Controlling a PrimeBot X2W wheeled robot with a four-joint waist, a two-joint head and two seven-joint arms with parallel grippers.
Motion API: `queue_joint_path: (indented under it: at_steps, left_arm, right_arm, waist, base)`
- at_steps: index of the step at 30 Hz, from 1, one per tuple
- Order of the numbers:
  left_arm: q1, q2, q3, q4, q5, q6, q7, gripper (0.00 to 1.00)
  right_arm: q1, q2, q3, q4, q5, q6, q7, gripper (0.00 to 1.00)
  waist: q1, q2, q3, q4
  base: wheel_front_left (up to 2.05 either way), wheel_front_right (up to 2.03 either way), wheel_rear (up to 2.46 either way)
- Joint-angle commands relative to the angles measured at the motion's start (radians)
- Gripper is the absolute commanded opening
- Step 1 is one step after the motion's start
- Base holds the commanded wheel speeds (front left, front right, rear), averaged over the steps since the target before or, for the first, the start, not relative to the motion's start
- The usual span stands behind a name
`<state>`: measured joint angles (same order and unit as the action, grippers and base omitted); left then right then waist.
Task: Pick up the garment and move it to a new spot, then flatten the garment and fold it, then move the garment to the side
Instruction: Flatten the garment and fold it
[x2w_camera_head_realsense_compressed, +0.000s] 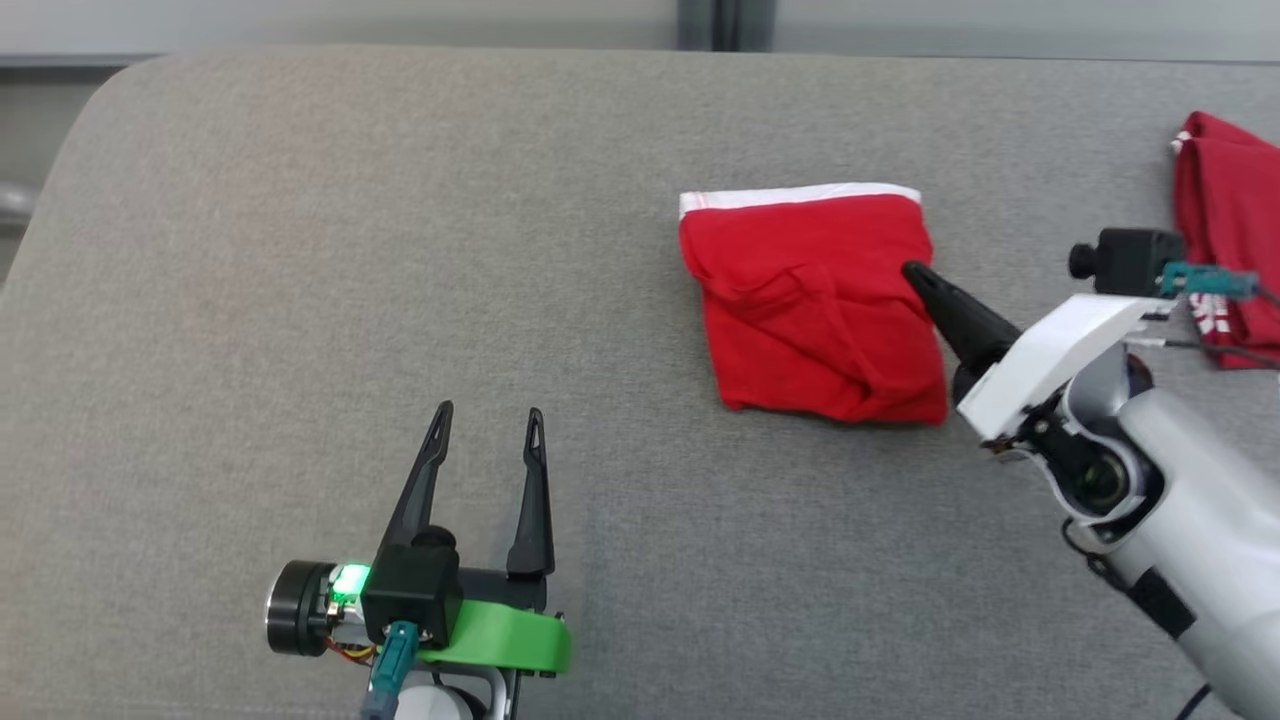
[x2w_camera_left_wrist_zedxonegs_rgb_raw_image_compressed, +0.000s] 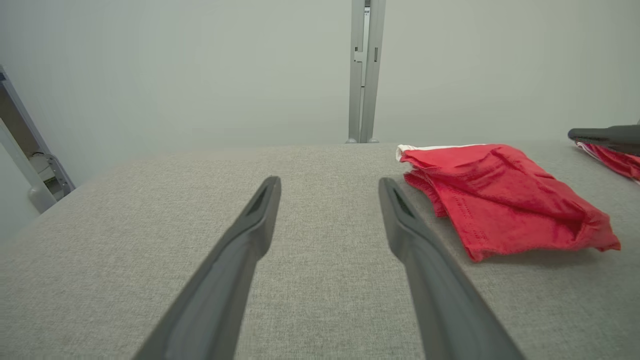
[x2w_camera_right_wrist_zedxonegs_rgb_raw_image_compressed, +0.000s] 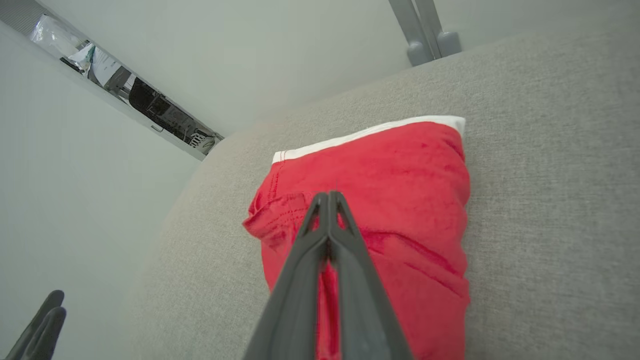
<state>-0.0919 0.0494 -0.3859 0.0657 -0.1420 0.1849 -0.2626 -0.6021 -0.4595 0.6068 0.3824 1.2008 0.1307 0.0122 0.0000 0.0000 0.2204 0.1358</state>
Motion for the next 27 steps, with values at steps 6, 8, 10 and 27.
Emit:
queue_joint_path:
  at_steps: [6, 8, 10, 27]
  left_arm:
    - [-0.035, 0.003, -0.009, 0.006, -0.01, 0.007, -0.003, 1.0]
    - [-0.038, 0.003, -0.008, 0.008, -0.008, 0.007, -0.003, 1.0]
    - [-0.04, 0.003, -0.005, 0.01, -0.007, 0.008, -0.003, 1.0]
    - [0.02, 0.003, 0.023, 0.02, -0.016, 0.005, -0.003, 1.0]
  right_arm:
    - [-0.068, -0.04, 0.065, 0.073, 0.094, 0.0, 0.099, 0.0]
    - [-0.073, -0.036, 0.09, 0.081, 0.116, 0.0, 0.109, 0.0]
    - [-0.07, -0.032, 0.117, 0.07, 0.136, 0.0, 0.116, 0.0]
    - [0.039, -0.042, 0.342, -0.11, 0.136, 0.0, -0.034, 0.84]
  waist:
    - [0.0, 0.0, 0.061, 0.074]
    - [0.0, 0.0, 0.063, 0.078]
    - [0.0, 0.0, 0.061, 0.08]
    - [0.0, 0.0, -0.049, 0.014]
  base:
    - [0.0, 0.0, 0.0]
    - [0.0, 0.0, 0.0]
    - [0.0, 0.0, 0.0]
    - [0.0, 0.0, 0.0]
